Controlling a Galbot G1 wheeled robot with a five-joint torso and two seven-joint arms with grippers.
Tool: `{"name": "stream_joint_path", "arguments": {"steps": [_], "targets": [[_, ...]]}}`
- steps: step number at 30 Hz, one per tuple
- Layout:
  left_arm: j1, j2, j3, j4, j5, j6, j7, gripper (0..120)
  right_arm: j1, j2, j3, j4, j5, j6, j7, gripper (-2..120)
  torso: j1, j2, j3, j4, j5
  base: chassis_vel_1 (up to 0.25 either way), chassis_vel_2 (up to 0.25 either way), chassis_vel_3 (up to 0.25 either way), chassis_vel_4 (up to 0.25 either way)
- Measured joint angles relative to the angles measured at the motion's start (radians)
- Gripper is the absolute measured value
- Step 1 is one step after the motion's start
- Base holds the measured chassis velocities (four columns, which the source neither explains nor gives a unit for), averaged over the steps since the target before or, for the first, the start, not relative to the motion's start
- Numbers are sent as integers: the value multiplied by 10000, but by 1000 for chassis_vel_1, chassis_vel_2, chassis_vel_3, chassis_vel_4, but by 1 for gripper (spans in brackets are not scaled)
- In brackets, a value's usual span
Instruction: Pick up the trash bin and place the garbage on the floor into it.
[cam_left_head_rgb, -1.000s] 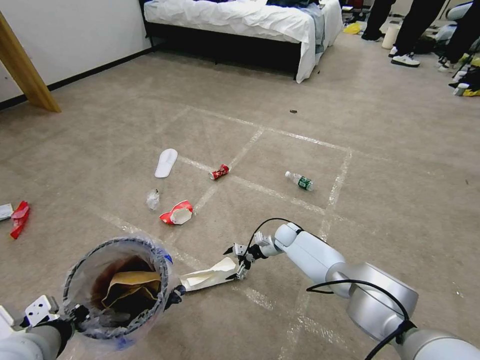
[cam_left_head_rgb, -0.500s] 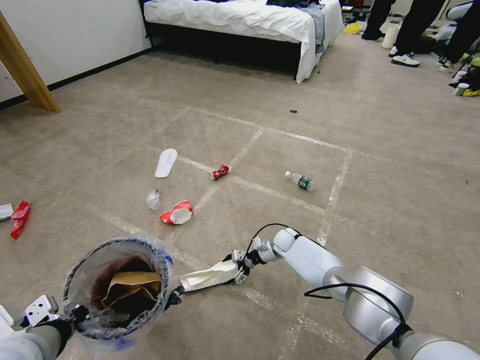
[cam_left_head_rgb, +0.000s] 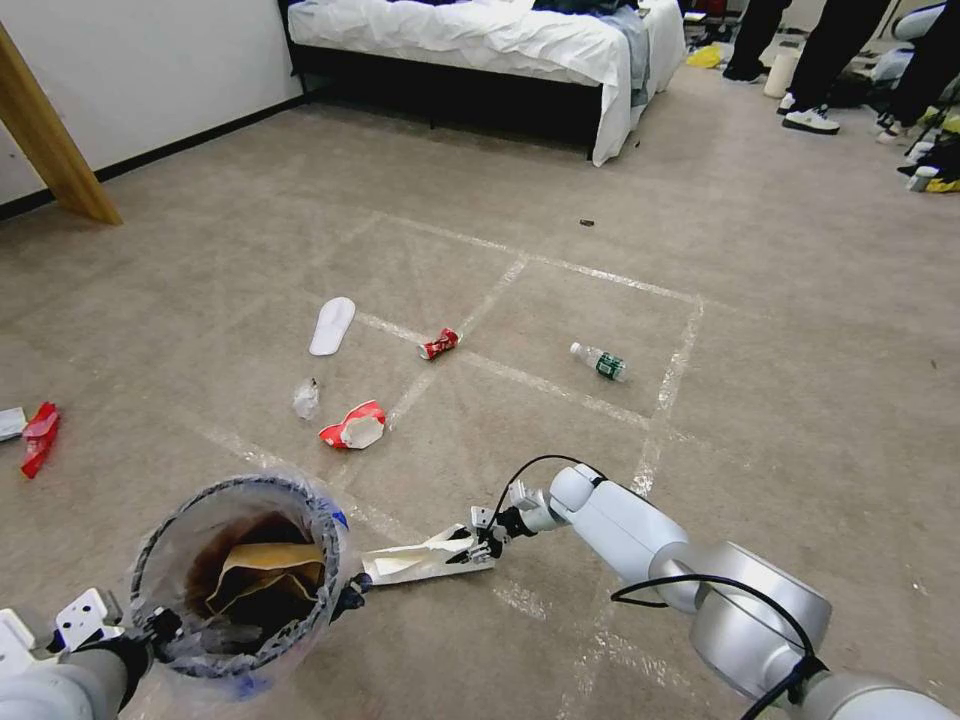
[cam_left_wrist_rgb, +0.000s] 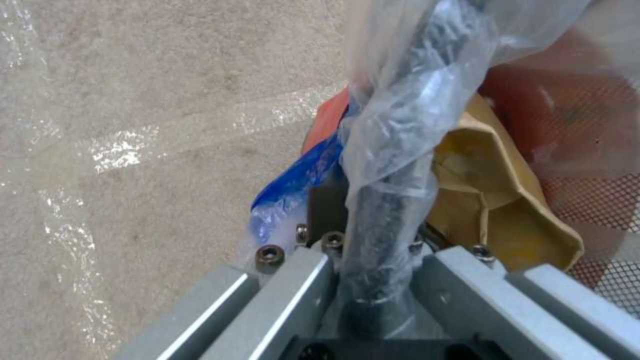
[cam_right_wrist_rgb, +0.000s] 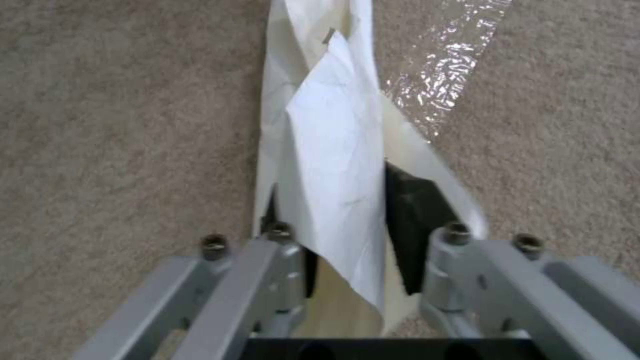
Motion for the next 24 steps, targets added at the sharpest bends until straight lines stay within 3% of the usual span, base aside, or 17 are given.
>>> {"name": "stream_joint_path", "arguments": {"steps": [6,14,24], "targets": [[-12,8,19,6,17,0,8,0,-47,-51,32,109,17,-64,48,1,0,0,0,0,-1,0,0,0,0],[52,33,2,-16,35,0,23,0,-122,-91,197,339,499,56,138,0,0,0,0,0,-1,0,0,0,0],[65,96,-12,-95,-16,-6,23,0,466,-598,1720,2425,2815,549,17,0,0,0,0,1,-1,0,0,0,0]]}}
